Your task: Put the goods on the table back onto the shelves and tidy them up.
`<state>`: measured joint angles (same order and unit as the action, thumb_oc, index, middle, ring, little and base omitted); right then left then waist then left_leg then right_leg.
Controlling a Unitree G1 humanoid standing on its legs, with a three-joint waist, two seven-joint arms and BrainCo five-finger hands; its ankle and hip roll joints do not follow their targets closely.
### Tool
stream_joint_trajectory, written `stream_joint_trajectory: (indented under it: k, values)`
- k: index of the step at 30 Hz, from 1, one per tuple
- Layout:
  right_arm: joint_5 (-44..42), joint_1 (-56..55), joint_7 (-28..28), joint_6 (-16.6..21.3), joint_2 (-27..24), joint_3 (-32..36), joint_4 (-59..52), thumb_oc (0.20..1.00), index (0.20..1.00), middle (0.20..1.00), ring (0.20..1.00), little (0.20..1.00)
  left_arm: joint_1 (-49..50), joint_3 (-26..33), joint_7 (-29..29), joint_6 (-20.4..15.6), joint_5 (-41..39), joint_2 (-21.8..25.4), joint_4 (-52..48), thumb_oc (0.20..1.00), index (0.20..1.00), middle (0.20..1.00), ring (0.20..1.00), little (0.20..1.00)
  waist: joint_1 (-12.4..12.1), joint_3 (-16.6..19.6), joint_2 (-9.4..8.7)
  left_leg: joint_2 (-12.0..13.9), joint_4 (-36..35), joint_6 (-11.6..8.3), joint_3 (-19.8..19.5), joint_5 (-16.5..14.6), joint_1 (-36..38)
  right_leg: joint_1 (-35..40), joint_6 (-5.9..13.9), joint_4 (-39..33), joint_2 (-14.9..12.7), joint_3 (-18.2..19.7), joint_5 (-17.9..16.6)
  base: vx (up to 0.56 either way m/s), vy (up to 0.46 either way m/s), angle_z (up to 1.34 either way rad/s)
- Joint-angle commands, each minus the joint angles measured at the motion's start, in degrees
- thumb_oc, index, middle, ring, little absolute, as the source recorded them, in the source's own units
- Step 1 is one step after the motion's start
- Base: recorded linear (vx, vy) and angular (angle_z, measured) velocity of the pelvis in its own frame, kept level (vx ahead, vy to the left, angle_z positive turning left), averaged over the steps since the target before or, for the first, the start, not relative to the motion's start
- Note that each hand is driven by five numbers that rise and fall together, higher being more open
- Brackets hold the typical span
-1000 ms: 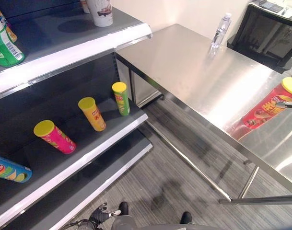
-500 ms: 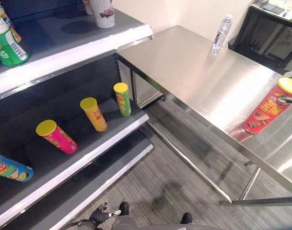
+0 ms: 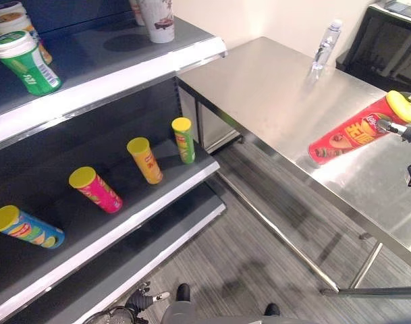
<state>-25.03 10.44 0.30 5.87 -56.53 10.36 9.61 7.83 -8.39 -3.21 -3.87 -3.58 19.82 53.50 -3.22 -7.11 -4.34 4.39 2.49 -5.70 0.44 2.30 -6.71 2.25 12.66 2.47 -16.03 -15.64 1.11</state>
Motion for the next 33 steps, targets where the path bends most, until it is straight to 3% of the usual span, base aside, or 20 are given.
stream_joint_trajectory:
  k: [1,3,6,9,10,12,14,15,16,17,19,22,24,27,29,32,33]
  values:
    - [-4.85,1.73,-2.17,5.79,-2.22,6.91,-5.31,0.200,0.200,0.200,0.200,0.200,-2.33,0.81,-0.56,-0.45,-1.05,3.44,-0.75,1.000,1.000,1.000,1.000,1.000,0.05,1.15,-0.44,-2.65,2.21,0.04,-5.31,-3.97,-0.18,-1.65,1.86,6.69,5.47,17.76,6.28,0.01,-0.103,1.56]
    - [-5.07,1.16,-1.67,5.67,-2.15,7.57,-5.71,0.200,0.200,0.200,0.200,0.200,-2.32,0.81,-0.86,-0.48,-1.24,3.48,-1.04,1.000,1.000,1.000,1.000,1.000,0.03,1.00,-0.39,-3.03,2.05,-0.46,-7.21,-3.45,-0.10,-1.37,1.39,6.41,6.53,19.17,7.05,-0.02,-0.130,1.07]
    - [-6.29,1.64,-1.25,6.10,-1.79,7.34,-6.39,0.200,0.200,0.200,0.200,0.200,-2.16,1.51,-0.52,-0.53,-2.35,3.24,-0.99,1.000,1.000,1.000,1.000,1.000,-0.74,1.37,-0.75,-2.58,1.20,-1.85,-9.99,-2.09,-0.23,1.43,-0.01,2.38,6.96,14.98,7.78,-0.10,-0.233,0.68]
    - [-8.37,4.18,-0.35,6.58,-2.22,5.40,-6.64,0.200,0.200,0.200,0.200,0.200,-1.22,2.41,-0.50,-0.32,-3.59,2.51,-0.66,1.000,1.000,1.000,1.000,1.000,-1.84,1.51,-0.84,-0.81,0.30,-3.86,-12.00,0.48,-1.64,3.06,-1.48,-0.97,10.03,13.77,8.15,-0.17,-0.298,0.52]
    - [-10.41,5.93,0.60,7.01,-2.80,4.16,-6.91,0.200,0.200,0.200,0.200,0.200,-0.55,2.58,-0.49,-0.50,-3.65,2.22,-0.44,1.000,1.000,1.000,1.000,1.000,-2.93,0.92,-0.75,0.15,-0.11,-4.97,-13.64,2.36,-2.72,4.25,-2.74,-2.39,12.21,13.29,8.67,-0.16,-0.252,0.37]
    - [-11.14,6.69,1.11,7.11,-3.09,3.65,-7.00,0.200,0.200,0.200,0.200,0.200,-0.40,2.78,-0.46,-0.39,-3.62,2.12,-0.34,1.000,1.000,1.000,1.000,1.000,-3.00,0.37,-0.50,0.53,-0.38,-5.65,-14.76,3.50,-3.62,4.83,-3.34,-3.10,13.24,12.41,8.94,-0.20,-0.240,0.40]
    - [-12.50,7.61,1.83,7.45,-3.56,3.23,-7.86,0.200,0.200,0.200,0.200,0.200,-0.23,3.68,-0.37,-0.22,-4.34,1.90,0.22,1.000,1.000,1.000,1.000,1.000,-3.56,-0.78,-0.45,1.17,-0.94,-6.09,-14.19,4.35,-5.54,5.60,-4.20,-3.65,14.37,10.52,9.29,-0.23,-0.205,0.57]
    - [-12.72,7.67,2.16,7.31,-3.47,3.12,-8.32,0.200,0.200,0.200,0.200,0.200,-0.39,4.32,-0.15,-0.22,-4.61,1.64,0.85,1.000,1.000,1.000,1.000,1.000,-3.49,-1.05,-0.57,1.81,-1.30,-5.88,-11.85,4.05,-6.19,5.90,-4.29,-3.89,14.45,9.21,9.32,-0.20,-0.098,0.83]
    - [-12.64,7.47,2.56,7.46,-3.44,3.31,-9.99,0.200,0.200,0.200,0.200,0.200,-0.83,5.31,0.17,-0.10,-4.38,1.55,1.19,1.000,1.000,1.000,1.000,1.000,-3.32,-1.40,-0.92,3.97,0.07,-4.85,-4.39,3.28,-6.63,6.36,-4.28,-3.88,13.94,5.80,9.43,-0.20,-0.099,1.02]
    - [-12.62,7.43,2.54,7.43,-3.43,3.38,-10.04,0.200,0.200,0.200,0.200,0.200,-0.86,5.30,0.17,-0.09,-4.38,1.55,1.18,1.000,1.000,1.000,1.000,1.000,-3.32,-1.34,-0.86,4.00,0.11,-4.81,-4.44,3.43,-6.84,6.20,-4.25,-3.91,13.99,5.78,9.26,-0.17,-0.082,1.16]
    - [-12.36,7.51,2.93,7.46,-3.06,3.59,-11.75,0.200,0.200,0.200,0.200,0.200,-0.63,6.30,0.33,-0.12,-3.80,1.81,1.12,1.000,1.000,1.000,1.000,1.000,-3.28,-1.06,-0.84,5.69,1.67,-4.88,-0.20,3.46,-5.89,6.27,-4.56,-3.73,13.48,2.90,8.93,-0.10,-0.020,0.96]
    - [-12.91,6.11,4.27,7.11,-4.09,4.83,-13.18,0.200,0.200,0.200,0.200,0.200,-0.44,7.19,0.74,-0.19,-2.86,1.51,1.90,1.000,1.000,1.000,1.000,1.000,-2.03,-0.43,-0.77,9.14,3.16,-5.70,1.09,3.27,-2.32,5.25,-4.85,-2.48,11.28,-1.82,8.16,-0.14,0.073,0.68]
    - [-13.30,5.64,4.79,7.07,-4.44,5.04,-13.67,0.200,0.200,0.200,0.200,0.200,-0.24,7.31,0.79,-0.20,-2.68,1.41,1.82,1.000,1.000,1.000,1.000,1.000,-1.59,-0.21,-0.58,10.32,3.09,-5.82,1.42,3.61,-1.23,4.66,-4.75,-2.17,10.72,-2.91,7.76,-0.08,0.083,0.55]
    - [-13.58,3.97,6.47,6.65,-5.72,5.43,-15.12,0.200,0.200,0.200,0.200,0.200,0.65,7.98,0.79,-0.31,-1.89,1.15,1.92,1.000,1.000,1.000,1.000,1.000,0.00,0.64,0.08,14.84,2.25,-6.63,4.64,3.62,3.42,3.13,-4.35,-1.33,8.82,-6.22,7.36,-0.12,0.209,1.13]
    - [-13.70,1.88,8.35,6.04,-7.09,5.80,-16.24,0.200,0.200,0.200,0.200,0.200,0.93,8.51,1.00,-0.57,-0.72,1.48,1.90,1.000,1.000,1.000,1.000,1.000,1.78,1.40,0.94,19.31,2.05,-8.22,7.65,6.31,7.13,2.06,-3.38,-0.43,6.48,-9.20,6.18,-0.13,0.334,0.92]
    - [-14.27,1.51,9.04,5.51,-7.53,5.60,-16.76,0.200,0.200,0.200,0.200,0.200,0.82,8.35,1.20,-0.74,-0.24,1.75,1.53,1.000,1.000,1.000,1.000,1.000,2.56,1.88,1.40,20.43,1.71,-9.16,7.60,8.26,8.35,1.58,-2.49,-0.32,4.91,-10.33,4.87,-0.09,0.326,0.58]
    - [-14.60,1.26,10.02,4.88,-7.87,4.80,-17.35,0.200,0.200,0.200,0.200,0.200,1.02,7.89,1.07,-1.11,-0.11,1.84,0.63,1.000,1.000,1.000,1.000,1.000,2.79,2.24,1.66,19.36,1.43,-9.30,6.08,7.57,8.66,1.42,-1.04,-1.06,2.96,-10.54,2.59,-0.08,0.356,0.51]
